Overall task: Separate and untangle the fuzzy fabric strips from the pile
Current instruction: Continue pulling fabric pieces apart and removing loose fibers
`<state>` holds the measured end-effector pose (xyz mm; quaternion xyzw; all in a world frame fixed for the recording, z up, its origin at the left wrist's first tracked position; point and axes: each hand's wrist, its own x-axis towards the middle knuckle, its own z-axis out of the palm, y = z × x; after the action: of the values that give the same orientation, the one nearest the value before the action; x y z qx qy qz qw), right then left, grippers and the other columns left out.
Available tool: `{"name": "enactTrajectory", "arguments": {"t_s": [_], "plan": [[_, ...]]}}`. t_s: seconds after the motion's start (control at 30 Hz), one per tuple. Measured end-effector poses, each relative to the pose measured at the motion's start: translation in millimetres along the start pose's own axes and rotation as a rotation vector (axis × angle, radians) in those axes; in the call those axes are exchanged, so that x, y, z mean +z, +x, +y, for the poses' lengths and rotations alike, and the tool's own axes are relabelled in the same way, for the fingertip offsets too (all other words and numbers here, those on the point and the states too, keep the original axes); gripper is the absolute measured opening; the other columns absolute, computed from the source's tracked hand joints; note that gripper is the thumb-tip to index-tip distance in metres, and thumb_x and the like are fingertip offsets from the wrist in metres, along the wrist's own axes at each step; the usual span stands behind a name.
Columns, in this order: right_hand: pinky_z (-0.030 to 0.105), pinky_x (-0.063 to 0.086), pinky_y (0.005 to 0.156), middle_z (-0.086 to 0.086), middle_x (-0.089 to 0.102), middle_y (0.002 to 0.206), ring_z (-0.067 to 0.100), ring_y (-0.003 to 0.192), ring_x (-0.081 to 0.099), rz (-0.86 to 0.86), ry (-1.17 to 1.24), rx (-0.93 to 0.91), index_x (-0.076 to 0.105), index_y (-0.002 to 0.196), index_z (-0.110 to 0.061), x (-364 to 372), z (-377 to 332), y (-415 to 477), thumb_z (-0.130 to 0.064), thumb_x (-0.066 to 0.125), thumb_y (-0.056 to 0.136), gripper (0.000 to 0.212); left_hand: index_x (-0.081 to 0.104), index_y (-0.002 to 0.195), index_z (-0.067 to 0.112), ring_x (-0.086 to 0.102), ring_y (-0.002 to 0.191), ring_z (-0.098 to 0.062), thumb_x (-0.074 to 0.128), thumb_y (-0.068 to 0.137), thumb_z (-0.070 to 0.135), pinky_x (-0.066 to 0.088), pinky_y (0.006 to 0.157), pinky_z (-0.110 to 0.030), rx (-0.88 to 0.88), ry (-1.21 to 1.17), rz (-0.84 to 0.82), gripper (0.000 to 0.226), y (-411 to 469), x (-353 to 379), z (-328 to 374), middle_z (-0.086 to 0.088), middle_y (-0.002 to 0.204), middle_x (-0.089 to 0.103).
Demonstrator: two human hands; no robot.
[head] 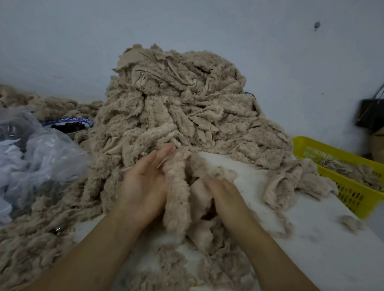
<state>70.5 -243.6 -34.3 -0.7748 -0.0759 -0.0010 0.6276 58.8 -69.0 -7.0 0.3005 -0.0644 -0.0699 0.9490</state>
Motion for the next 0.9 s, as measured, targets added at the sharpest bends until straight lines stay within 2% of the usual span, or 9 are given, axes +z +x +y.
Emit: {"name": "enactTrajectory", "arguments": {"t_s": [0.13,0.27,0.37,0.47,0.57,0.67,0.77,0.83,0.9], "plan": [[0.011,0.044,0.09,-0.042,0.061,0.11,-0.019,0.107,0.054,-0.228,-0.097,-0.141,0.058,0.11,-0.061,16,-2,-7,-0.085,0.048,0.074,0.045,0.048,0.141,0.007,0.056,0.129,-0.029,0.043,0.097,0.037,0.037,0.113,-0.045,-0.034,0.139,-0.052,0.054,0,3,-7,-0.014,0.138,0.06],[0.028,0.052,0.093,-0.027,0.07,0.104,-0.003,0.102,0.065,-0.112,-0.022,-0.088,0.064,0.109,-0.05,10,2,1,-0.06,0.051,0.09,0.025,0.053,0.137,0.013,0.06,0.125,-0.021,0.045,0.096,0.04,0.044,0.106,-0.038,-0.017,0.289,-0.059,0.05,3,3,-11,-0.007,0.134,0.064],[0.041,0.052,0.098,-0.008,0.074,0.108,0.011,0.102,0.069,-0.048,0.132,0.027,0.069,0.113,-0.031,1,2,3,-0.047,0.054,0.096,0.028,0.07,0.118,0.018,0.072,0.089,-0.013,0.059,0.089,0.037,0.057,0.08,-0.027,0.01,0.485,0.128,0.036,9,0,-16,0.0,0.114,0.074],[0.037,0.057,0.086,0.009,0.072,0.111,0.015,0.093,0.072,0.234,0.547,-0.012,0.067,0.113,-0.018,-16,-5,11,-0.043,0.051,0.1,0.033,0.075,0.105,0.018,0.067,0.077,-0.013,0.069,0.087,0.035,0.054,0.075,-0.028,0.039,0.696,0.201,0.025,11,-5,-21,-0.003,0.106,0.076],[0.03,0.058,0.08,0.001,0.063,0.118,0.018,0.098,0.069,0.481,0.978,-0.026,0.054,0.128,-0.015,-38,-7,19,-0.053,0.047,0.098,0.049,0.074,0.103,0.033,0.069,0.089,-0.003,0.062,0.094,0.042,0.052,0.079,-0.02,0.111,0.998,0.106,0.017,8,-12,-27,0.012,0.104,0.075],[0.028,0.055,0.066,0.0,0.062,0.108,0.018,0.091,0.069,0.466,0.62,0.104,0.058,0.107,-0.015,-33,3,21,-0.042,0.047,0.102,0.029,0.061,0.115,0.047,0.054,0.102,0.016,0.062,0.094,0.044,0.042,0.08,-0.004,0.082,1.511,-0.081,0.021,6,-18,-32,0.029,0.112,0.061],[0.036,0.054,0.066,0.003,0.067,0.09,0.018,0.079,0.066,0.393,0.106,0.059,0.063,0.089,-0.024,-24,12,22,-0.031,0.052,0.098,0.016,0.052,0.134,0.032,0.038,0.114,-0.006,0.059,0.096,0.044,0.033,0.09,-0.019,0.067,1.893,-0.172,0.041,10,-28,-35,0.012,0.119,0.046],[0.025,0.05,0.065,-0.003,0.066,0.094,0.007,0.078,0.062,0.251,-0.179,-0.004,0.061,0.093,-0.028,-19,17,22,-0.037,0.052,0.098,0.013,0.059,0.117,0.025,0.041,0.107,-0.012,0.059,0.098,0.035,0.032,0.083,-0.021,0.112,1.897,-0.095,0.022,12,-28,-35,0.008,0.107,0.046],[0.024,0.047,0.081,-0.004,0.058,0.114,0.008,0.099,0.057,0.093,-0.412,-0.033,0.057,0.119,-0.027,-12,22,20,-0.042,0.055,0.096,0.028,0.056,0.091,0.022,0.048,0.095,-0.015,0.059,0.098,0.027,0.033,0.07,-0.018,0.176,1.821,-0.024,0.009,13,-27,-36,0.006,0.094,0.048]]}}
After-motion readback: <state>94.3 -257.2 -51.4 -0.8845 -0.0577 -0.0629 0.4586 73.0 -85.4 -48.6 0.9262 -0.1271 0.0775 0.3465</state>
